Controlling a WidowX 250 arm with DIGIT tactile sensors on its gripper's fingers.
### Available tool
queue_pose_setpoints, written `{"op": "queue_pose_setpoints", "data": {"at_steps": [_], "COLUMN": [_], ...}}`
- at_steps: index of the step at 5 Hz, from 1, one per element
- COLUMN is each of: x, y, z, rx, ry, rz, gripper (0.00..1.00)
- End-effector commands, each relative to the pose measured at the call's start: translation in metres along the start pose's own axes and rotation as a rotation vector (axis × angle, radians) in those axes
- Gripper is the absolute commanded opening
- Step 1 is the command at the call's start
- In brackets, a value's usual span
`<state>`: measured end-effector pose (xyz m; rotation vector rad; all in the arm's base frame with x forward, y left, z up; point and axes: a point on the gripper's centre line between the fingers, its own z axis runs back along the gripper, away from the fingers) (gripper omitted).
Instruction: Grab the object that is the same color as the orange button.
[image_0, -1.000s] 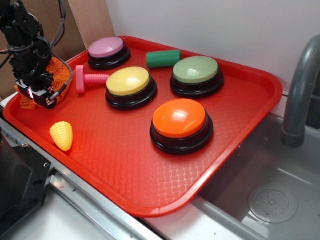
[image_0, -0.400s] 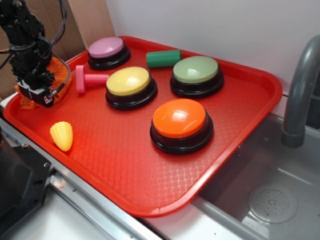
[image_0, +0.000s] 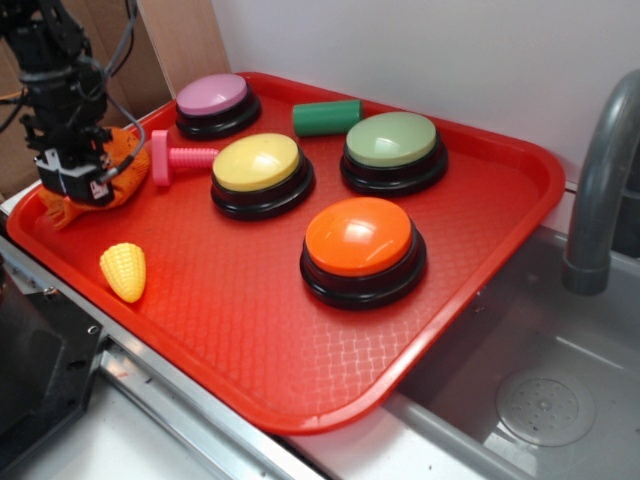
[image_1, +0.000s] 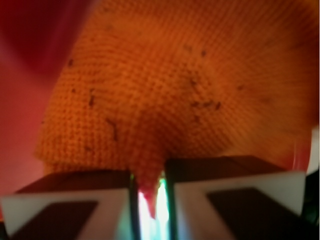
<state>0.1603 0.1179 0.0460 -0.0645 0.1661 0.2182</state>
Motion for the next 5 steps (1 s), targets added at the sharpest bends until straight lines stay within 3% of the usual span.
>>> {"op": "queue_pose_setpoints", "data": {"at_steps": [1, 3, 4, 5], "x": [-0.011, -0.019, -0.012, -0.009], "y": [-0.059, -0.121, -0.133, -0.128], "z": [0.072, 0.105, 0.099, 0.098], "rx": [-0.127, -0.233, -0.225, -0.146], "ry": [-0.110, -0.180, -0.136, -0.052], "rz": [-0.194, -0.380, -0.388, -0.401], "gripper": [0.00, 0.00, 0.00, 0.00]}}
